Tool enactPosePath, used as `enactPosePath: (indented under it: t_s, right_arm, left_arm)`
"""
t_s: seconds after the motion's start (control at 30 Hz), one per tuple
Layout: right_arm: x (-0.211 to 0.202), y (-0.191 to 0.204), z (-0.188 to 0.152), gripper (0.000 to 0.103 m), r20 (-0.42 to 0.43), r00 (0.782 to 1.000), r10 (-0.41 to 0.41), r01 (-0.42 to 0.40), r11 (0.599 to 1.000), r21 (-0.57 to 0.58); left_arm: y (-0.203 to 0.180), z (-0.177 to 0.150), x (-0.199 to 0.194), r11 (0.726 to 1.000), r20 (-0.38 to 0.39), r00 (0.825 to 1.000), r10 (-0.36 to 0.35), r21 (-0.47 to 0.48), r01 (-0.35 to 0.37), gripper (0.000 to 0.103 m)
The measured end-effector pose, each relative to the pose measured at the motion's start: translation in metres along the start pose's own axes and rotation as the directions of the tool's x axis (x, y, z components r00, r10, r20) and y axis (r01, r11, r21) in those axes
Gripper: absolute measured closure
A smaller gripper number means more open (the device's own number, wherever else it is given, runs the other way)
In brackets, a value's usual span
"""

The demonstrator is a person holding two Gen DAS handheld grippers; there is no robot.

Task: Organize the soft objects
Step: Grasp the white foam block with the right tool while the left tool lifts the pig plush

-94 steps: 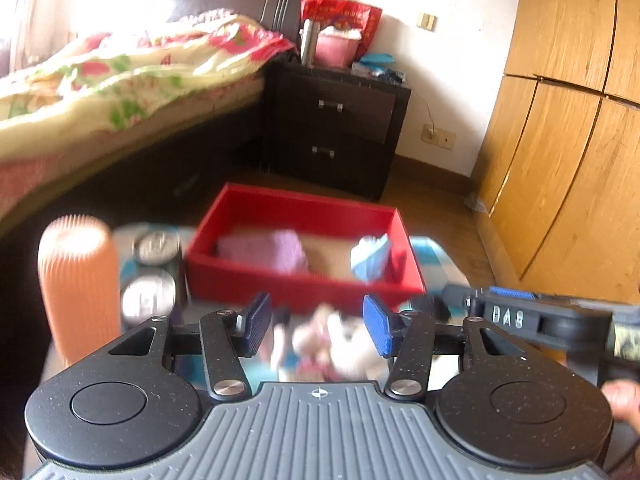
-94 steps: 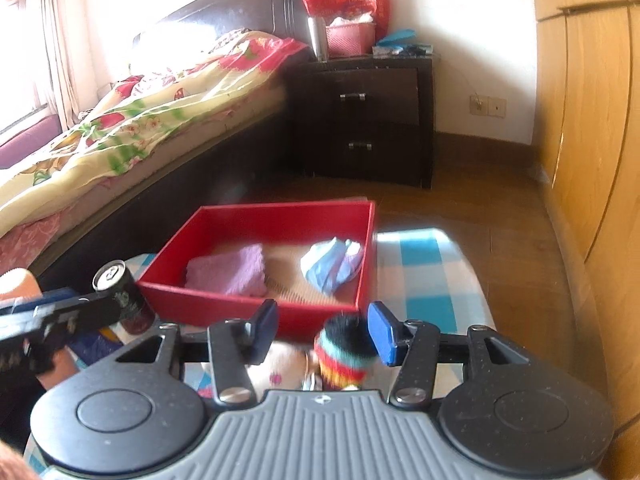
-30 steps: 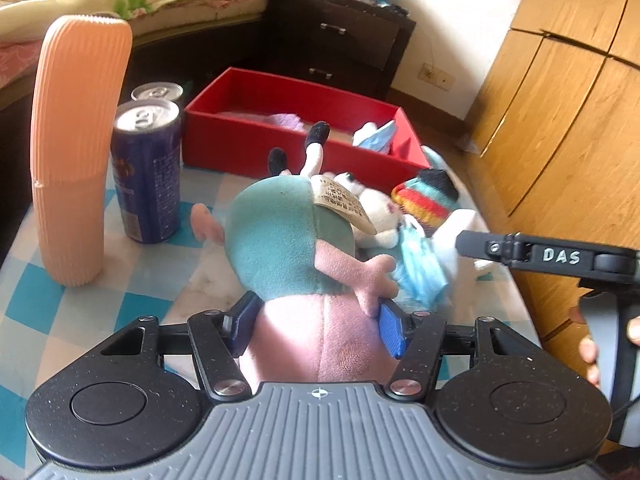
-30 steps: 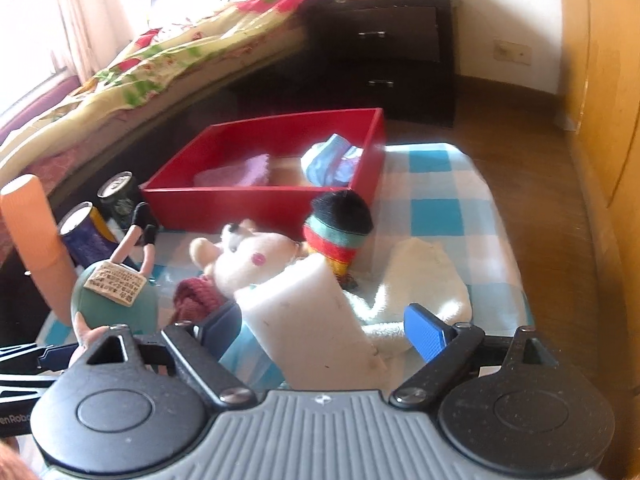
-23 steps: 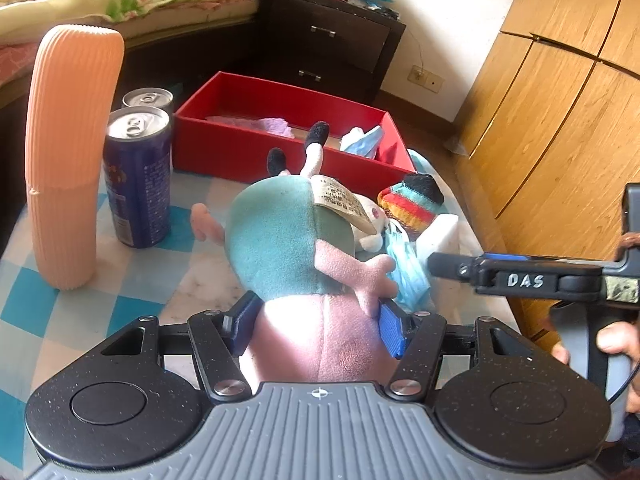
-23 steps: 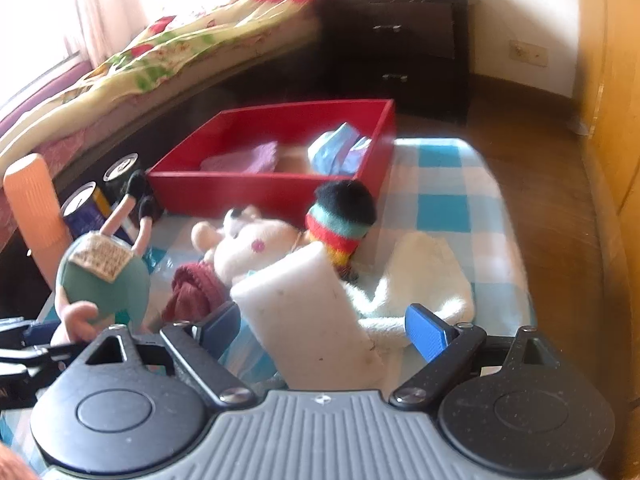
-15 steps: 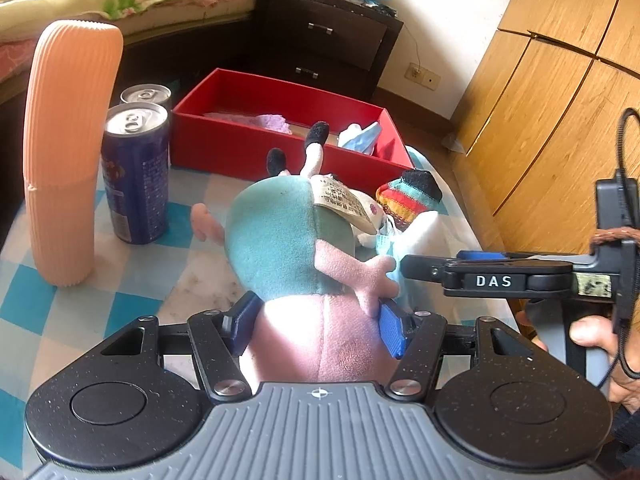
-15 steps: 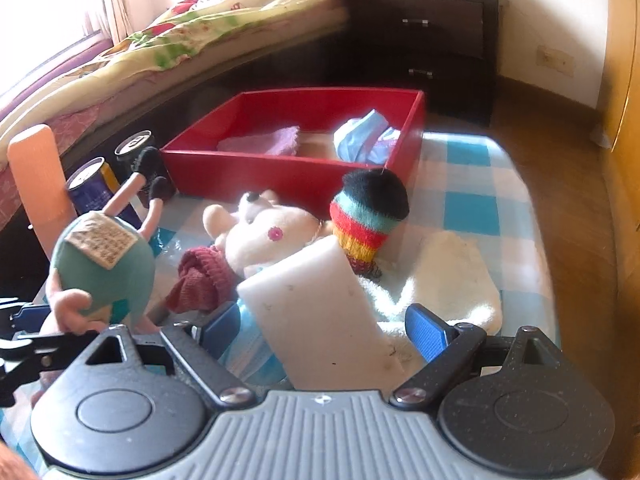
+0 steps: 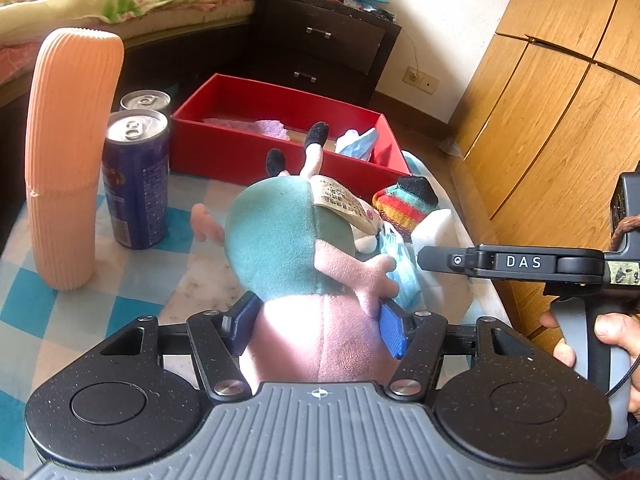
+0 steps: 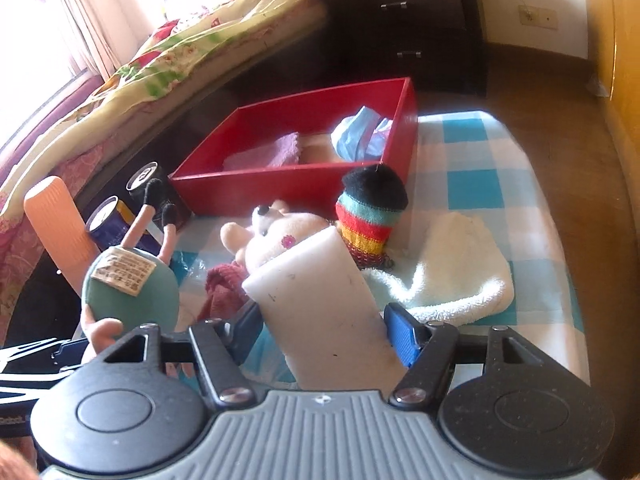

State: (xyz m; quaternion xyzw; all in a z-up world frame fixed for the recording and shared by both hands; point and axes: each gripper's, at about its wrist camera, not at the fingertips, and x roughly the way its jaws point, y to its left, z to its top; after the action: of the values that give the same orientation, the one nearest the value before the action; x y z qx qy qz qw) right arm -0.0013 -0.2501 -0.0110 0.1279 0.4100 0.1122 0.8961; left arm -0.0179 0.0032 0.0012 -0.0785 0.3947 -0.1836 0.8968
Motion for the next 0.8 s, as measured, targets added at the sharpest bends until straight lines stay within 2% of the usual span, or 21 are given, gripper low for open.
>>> enactPosePath:
  t_s: [0.4,0.8]
  right_arm:
    - [-0.03,0.011,-0.013,0.058,0.026,1.0,0.01,-0.011,1.0,0.006]
    - [-0.069,0.023,-0.024,0.058,0.131,0.991,0.008,-0.009,1.0,0.012]
  left_arm:
    - [-0.009,0.001,-0.016,0.999,0.041,0.999,0.003,0.038,-0.004,0.041]
    - [-0.016,0.006,-0.042,0.999,0.122,0.992,0.002,0.047,-0.008,0.041]
